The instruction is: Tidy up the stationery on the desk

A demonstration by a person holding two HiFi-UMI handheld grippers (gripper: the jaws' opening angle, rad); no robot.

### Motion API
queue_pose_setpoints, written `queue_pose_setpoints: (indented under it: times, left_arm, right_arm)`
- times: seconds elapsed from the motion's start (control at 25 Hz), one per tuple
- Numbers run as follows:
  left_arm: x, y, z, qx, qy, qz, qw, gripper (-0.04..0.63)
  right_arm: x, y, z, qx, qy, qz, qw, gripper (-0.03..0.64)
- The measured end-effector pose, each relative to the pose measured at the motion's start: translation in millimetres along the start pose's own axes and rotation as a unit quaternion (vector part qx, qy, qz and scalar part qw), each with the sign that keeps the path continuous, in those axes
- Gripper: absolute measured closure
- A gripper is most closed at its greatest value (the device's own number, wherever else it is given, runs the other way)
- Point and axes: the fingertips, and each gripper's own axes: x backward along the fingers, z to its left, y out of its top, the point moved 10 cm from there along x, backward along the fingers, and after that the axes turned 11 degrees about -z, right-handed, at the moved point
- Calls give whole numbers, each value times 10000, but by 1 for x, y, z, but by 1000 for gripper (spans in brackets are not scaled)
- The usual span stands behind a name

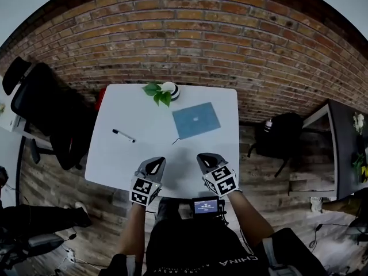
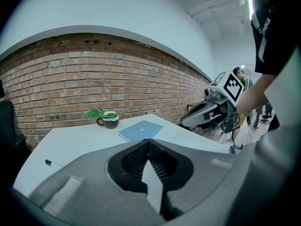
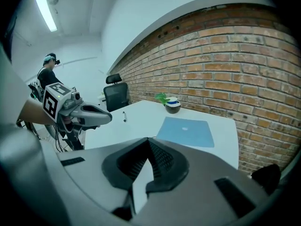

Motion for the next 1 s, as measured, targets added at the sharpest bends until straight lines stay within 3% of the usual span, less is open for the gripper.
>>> queue_pose_setpoints:
  times: [0.56, 0.68, 0.88, 1.0]
  left_arm:
    - [-123, -1, 90, -61, -957, 279, 9950, 584]
    - [-149, -7, 103, -19, -1150, 458, 9923, 505]
    - [-195, -18, 117, -88, -1438, 747, 9867, 430]
    - [-219, -22, 127, -227, -1520, 880, 9842, 403]
  right_arm:
    - [-68, -10, -49, -878, -1216, 195, 9885, 607]
    - [-80, -15, -59, -1028, -1437, 252, 9840, 607]
    - [-97, -21, -75, -1380, -1704, 236, 9754, 605]
    - [-107, -26, -81, -1626, -1792, 259, 9699, 540]
